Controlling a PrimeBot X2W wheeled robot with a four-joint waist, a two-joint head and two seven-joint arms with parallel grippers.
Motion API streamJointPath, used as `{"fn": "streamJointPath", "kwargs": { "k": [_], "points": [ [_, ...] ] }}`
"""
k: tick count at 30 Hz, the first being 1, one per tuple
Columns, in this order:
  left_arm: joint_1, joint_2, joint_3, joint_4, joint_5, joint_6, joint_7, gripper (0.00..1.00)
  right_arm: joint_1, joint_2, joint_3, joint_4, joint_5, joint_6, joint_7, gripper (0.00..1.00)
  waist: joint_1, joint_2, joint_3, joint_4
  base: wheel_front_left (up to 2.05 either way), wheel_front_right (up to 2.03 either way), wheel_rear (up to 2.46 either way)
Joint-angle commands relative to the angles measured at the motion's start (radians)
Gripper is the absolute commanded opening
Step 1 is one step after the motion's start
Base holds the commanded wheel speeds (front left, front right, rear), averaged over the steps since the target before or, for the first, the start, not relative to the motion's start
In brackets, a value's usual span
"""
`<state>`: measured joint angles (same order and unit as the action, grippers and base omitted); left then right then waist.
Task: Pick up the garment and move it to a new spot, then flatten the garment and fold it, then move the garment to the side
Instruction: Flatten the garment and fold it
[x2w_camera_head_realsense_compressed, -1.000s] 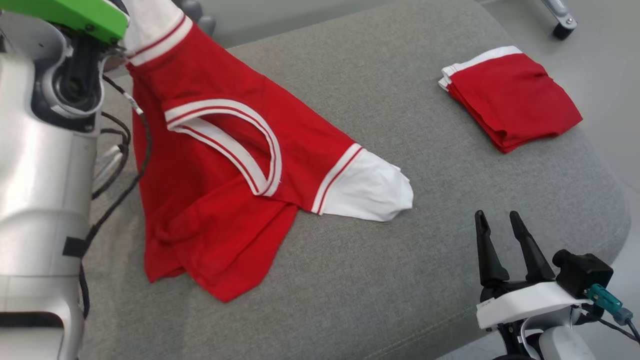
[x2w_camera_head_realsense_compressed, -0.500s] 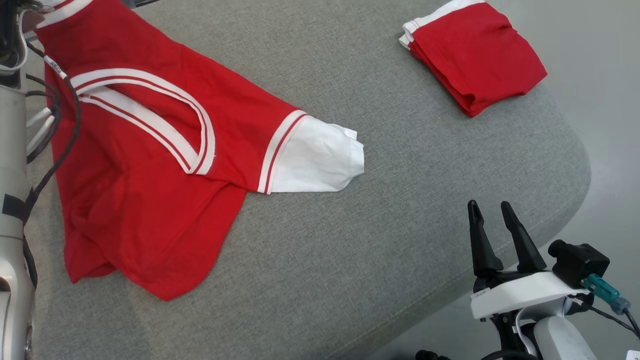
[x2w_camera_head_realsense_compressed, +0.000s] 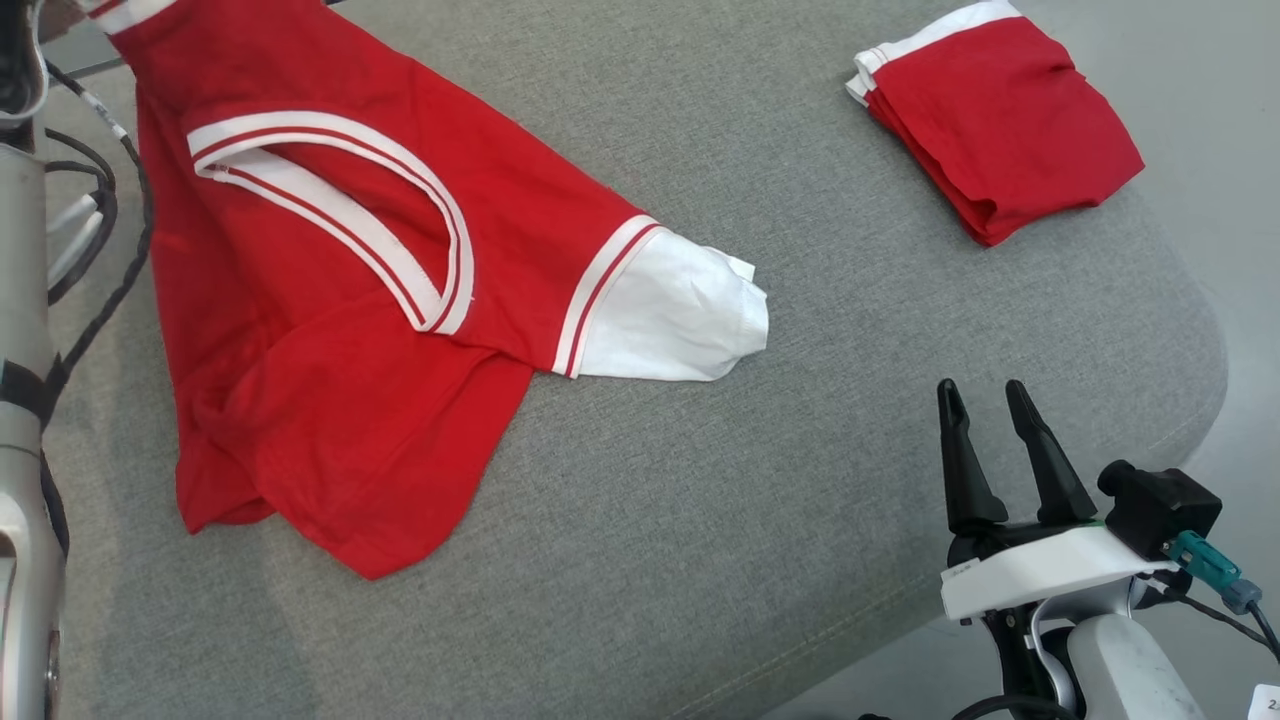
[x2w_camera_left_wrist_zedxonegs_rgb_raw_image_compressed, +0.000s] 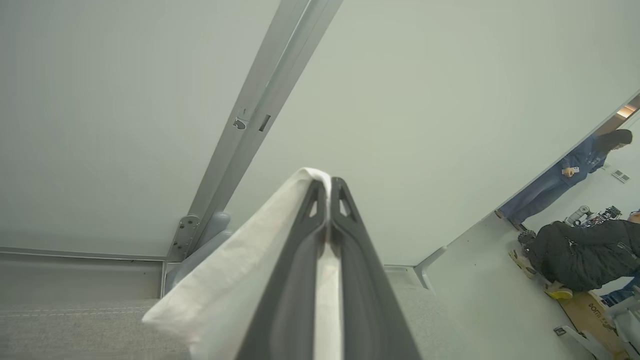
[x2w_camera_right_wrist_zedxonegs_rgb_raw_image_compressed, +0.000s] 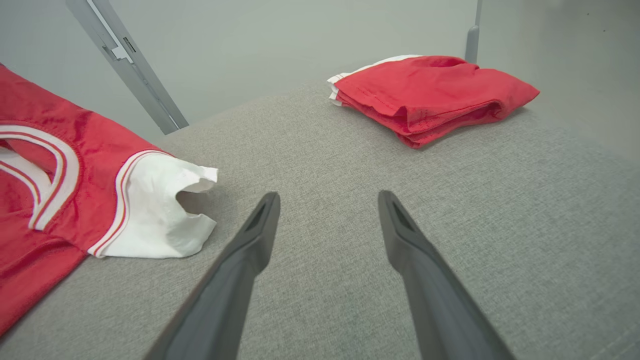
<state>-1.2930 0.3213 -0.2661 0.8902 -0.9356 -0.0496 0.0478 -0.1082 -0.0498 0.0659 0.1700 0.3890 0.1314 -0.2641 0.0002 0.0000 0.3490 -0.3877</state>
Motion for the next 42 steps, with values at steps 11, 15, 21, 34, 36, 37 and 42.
{"fn": "streamJointPath", "kwargs": {
  "k": [11, 15, 21, 34, 36, 37, 42],
  "points": [
    [0.158, -0.042, -0.073, 0.012, -0.023, -0.059, 0.134, 1.00, 0.024, -0.002, -0.021, 0.006, -0.017, -0.002, 0.000, 1.00, -0.0002, 0.0000, -0.014, 0.055, 0.00, 0.00, 0.00],
    [0.270, -0.023, -0.105, -0.064, -0.015, -0.070, 0.124, 1.00, 0.044, -0.002, -0.038, 0.006, -0.028, -0.002, 0.000, 1.00, -0.0002, 0.0000, -0.044, 0.077, 0.00, 0.00, 0.00],
    [0.524, -0.026, -0.154, -0.255, -0.003, -0.042, 0.117, 1.00, 0.084, -0.002, -0.066, -0.001, -0.060, -0.002, 0.000, 1.00, -0.0002, 0.0000, -0.090, 0.139, 0.00, 0.00, 0.00],
    [0.764, -0.072, -0.249, -0.432, 0.058, 0.095, 0.112, 1.00, 0.098, -0.002, -0.069, -0.012, -0.106, -0.002, 0.000, 1.00, -0.0002, 0.0000, -0.111, 0.227, 0.00, 0.00, 0.00],
    [0.772, -0.068, -0.254, -0.434, 0.067, 0.111, 0.109, 1.00, 0.101, -0.002, -0.069, -0.011, -0.109, -0.002, 0.000, 1.00, -0.0002, 0.0000, -0.117, 0.227, 0.00, 0.00, 0.00],
    [0.782, -0.067, -0.252, -0.434, 0.062, 0.117, 0.115, 1.00, 0.104, -0.002, -0.071, -0.011, -0.112, -0.002, 0.000, 1.00, -0.0002, 0.0000, -0.119, 0.227, 0.00, 0.00, 0.00],
    [0.822, -0.051, -0.249, -0.429, 0.043, 0.135, 0.140, 1.00, 0.121, -0.002, -0.070, -0.010, -0.113, -0.002, 0.000, 1.00, -0.0002, 0.0000, -0.132, 0.223, 0.00, 0.00, 0.00]
  ]
}}
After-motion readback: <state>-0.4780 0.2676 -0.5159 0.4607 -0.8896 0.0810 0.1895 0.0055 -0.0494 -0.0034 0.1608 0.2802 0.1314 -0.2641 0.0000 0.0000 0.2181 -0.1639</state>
